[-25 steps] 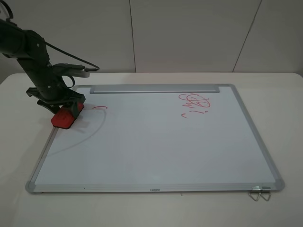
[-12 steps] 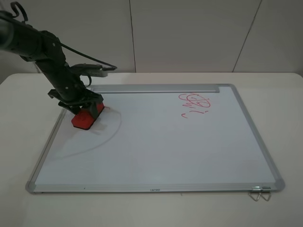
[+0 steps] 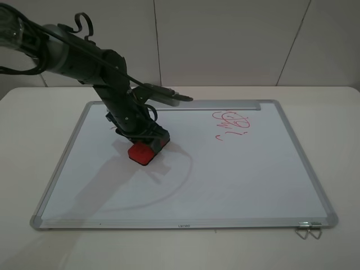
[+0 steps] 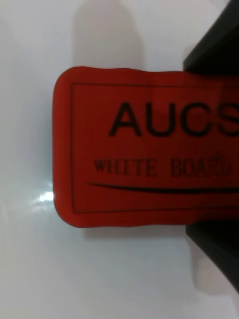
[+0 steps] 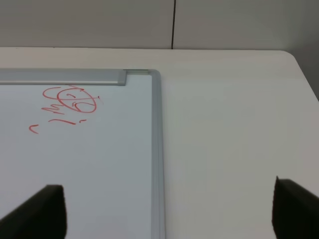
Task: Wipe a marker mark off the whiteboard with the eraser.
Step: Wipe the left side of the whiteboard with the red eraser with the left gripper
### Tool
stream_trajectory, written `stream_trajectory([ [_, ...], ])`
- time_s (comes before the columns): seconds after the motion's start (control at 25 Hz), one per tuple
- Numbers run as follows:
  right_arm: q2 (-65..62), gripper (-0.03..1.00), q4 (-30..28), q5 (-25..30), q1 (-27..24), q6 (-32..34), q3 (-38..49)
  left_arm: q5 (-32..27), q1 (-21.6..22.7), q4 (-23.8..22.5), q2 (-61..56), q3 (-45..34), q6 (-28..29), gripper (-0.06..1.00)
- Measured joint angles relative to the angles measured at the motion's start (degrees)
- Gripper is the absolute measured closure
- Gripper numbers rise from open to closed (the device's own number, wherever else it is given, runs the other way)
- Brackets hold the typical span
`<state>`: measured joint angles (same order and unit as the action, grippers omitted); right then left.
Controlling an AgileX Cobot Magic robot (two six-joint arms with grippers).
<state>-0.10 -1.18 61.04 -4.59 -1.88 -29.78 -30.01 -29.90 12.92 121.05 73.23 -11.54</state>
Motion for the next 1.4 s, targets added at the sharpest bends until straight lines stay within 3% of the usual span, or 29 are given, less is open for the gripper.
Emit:
stream_trajectory([
  [0.28,0.0,0.26,0.0,0.0,0.0,0.0,0.0,0.9,2.0,0.6,0.0,-0.1,1.1,0.38],
  [0.84,0.0,0.26,0.0,0.0,0.0,0.0,0.0,2.4,17.2,1.6,1.5,0.4,1.5,0.38],
  [1.4,0.0,0.26,0.0,0.0,0.0,0.0,0.0,2.8,21.2,-1.6,1.5,0.5,8.3,0.38],
])
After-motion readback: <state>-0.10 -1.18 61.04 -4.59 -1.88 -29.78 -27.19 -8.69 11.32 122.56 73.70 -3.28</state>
